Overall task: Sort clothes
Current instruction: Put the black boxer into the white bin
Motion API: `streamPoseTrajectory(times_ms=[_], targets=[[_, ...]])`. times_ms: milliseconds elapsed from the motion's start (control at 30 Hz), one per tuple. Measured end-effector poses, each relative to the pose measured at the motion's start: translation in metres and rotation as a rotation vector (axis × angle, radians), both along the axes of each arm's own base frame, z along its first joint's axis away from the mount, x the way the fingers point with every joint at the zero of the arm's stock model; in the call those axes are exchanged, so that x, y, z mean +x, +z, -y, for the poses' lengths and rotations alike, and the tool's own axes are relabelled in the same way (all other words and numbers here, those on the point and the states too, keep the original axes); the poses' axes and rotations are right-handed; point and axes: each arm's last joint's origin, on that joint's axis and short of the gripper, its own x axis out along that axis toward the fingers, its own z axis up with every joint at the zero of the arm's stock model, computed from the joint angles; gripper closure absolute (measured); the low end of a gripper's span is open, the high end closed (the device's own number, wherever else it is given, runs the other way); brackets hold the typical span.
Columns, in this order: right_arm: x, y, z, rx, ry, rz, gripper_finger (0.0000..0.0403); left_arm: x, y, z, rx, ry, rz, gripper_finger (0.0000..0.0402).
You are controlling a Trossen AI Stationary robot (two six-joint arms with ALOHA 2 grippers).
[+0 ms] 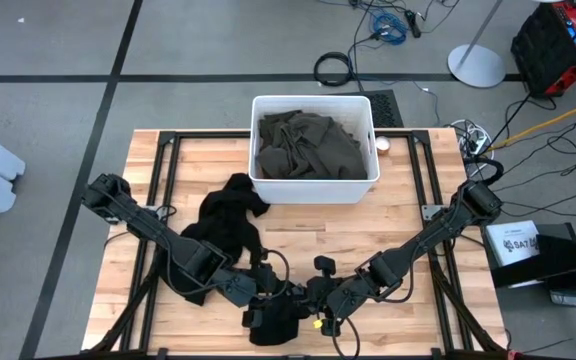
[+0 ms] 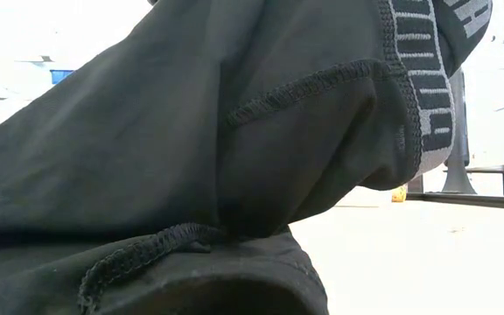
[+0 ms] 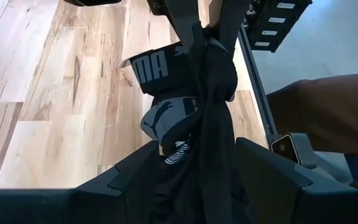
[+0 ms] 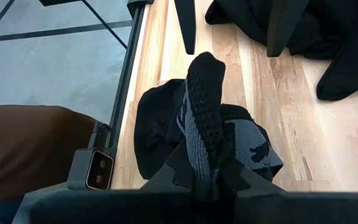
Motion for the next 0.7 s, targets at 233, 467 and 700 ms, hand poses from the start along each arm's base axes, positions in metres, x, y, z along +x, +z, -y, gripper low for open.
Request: streamPoseTrajectory(times_ms=[233,467,700], targets=[[0.0001,0.0000,0.0001,0.000,-0.001,0.000,0.0392,0.0002,0.0000,-0.0004,0.000,0.001,0.000,0.0181],[0.0001,0.0001,0.0001,0.000,-0.001,0.001,0.0392,0.0002,0.0000,-0.0004,0.000,0.001,0.000,0.0181],[0.0009,0.0013,-0.0004,0.006,0.001,0.013,0.0392,0.0002,0.0000,-0.0003,0.000,0.001,0.000,0.0181]])
